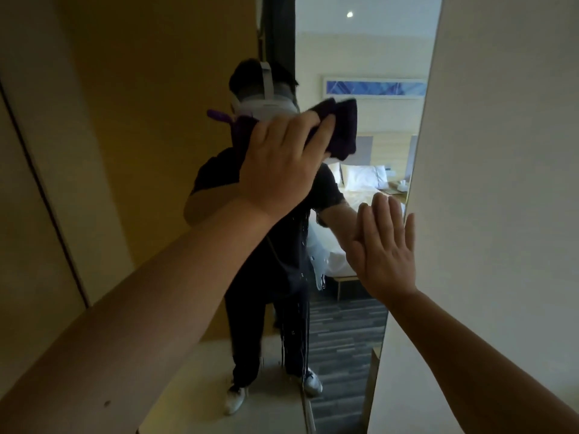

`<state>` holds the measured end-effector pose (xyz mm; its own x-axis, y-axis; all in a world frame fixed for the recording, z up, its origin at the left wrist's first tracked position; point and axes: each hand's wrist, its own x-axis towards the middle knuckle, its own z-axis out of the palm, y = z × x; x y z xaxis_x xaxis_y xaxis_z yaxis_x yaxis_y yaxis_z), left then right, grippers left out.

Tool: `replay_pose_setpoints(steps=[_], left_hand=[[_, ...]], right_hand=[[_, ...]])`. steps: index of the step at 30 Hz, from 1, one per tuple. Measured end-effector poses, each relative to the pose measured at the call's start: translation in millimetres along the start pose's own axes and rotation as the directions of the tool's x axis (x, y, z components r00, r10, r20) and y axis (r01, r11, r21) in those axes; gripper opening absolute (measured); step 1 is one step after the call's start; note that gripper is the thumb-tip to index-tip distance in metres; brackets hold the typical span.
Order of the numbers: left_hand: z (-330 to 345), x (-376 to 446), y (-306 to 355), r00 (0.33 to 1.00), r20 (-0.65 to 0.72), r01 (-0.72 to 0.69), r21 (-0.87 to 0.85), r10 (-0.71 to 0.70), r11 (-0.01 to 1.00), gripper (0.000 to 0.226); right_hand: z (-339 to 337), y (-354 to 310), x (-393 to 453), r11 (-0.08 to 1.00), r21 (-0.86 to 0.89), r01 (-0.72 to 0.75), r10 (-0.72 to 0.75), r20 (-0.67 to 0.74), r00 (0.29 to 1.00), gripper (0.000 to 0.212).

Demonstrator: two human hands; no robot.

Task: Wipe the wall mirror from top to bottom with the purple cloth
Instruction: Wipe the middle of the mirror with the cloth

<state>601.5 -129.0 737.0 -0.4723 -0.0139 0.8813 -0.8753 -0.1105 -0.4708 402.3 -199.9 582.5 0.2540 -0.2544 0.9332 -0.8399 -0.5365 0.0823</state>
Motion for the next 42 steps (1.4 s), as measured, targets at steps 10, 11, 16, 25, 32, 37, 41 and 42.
replay_pose_setpoints(steps=[10, 11, 16, 25, 32, 37, 41, 42], left_hand=[[-30.7, -238.6, 115.5, 0.948, 0.252, -0.141, -0.209, 0.193, 0.968, 0.036], [-33.7, -258.5, 126.1, 0.938, 0.282, -0.135, -0.234, 0.2, 0.963, 0.036], [-40.3, -269.2, 139.9, 0.939, 0.304, -0.072, -0.287, 0.163, 0.955, 0.033], [-30.1, -109.4, 81.3, 0.995, 0.082, 0.083, -0.349, -0.058, 0.933, 0.04], [18.3, 48.0, 46.2, 0.999, -0.004, 0.053, -0.073, -0.053, 0.996, 0.033], [17.2, -6.6, 88.1, 0.992, 0.076, -0.096, -0.097, 0.104, 0.991, 0.033], [7.3, -95.8, 142.2, 0.946, 0.217, -0.201, -0.19, 0.24, 0.961, 0.035], [4.3, -119.5, 157.1, 0.937, 0.237, -0.209, -0.213, 0.258, 0.955, 0.035]], right_hand=[[10.2, 6.7, 0.6, 0.997, 0.029, 0.078, -0.073, -0.137, 0.988, 0.056], [10.9, 6.8, 0.0, 0.997, 0.029, 0.076, -0.072, -0.139, 0.988, 0.056], [6.6, 4.6, -0.1, 0.998, 0.038, 0.054, -0.05, -0.084, 0.995, 0.057], [-38.4, 45.7, 2.4, 0.963, 0.231, -0.141, 0.129, 0.066, 0.989, 0.055], [-27.5, 102.9, 0.7, 0.974, -0.022, -0.227, 0.222, 0.326, 0.919, 0.062], [-17.2, 110.2, -5.3, 0.983, -0.015, -0.181, 0.177, 0.3, 0.937, 0.064], [-12.4, 112.8, -5.8, 0.985, -0.002, -0.171, 0.165, 0.275, 0.947, 0.064], [-11.7, 113.3, -6.1, 0.986, 0.0, -0.169, 0.163, 0.266, 0.95, 0.063]])
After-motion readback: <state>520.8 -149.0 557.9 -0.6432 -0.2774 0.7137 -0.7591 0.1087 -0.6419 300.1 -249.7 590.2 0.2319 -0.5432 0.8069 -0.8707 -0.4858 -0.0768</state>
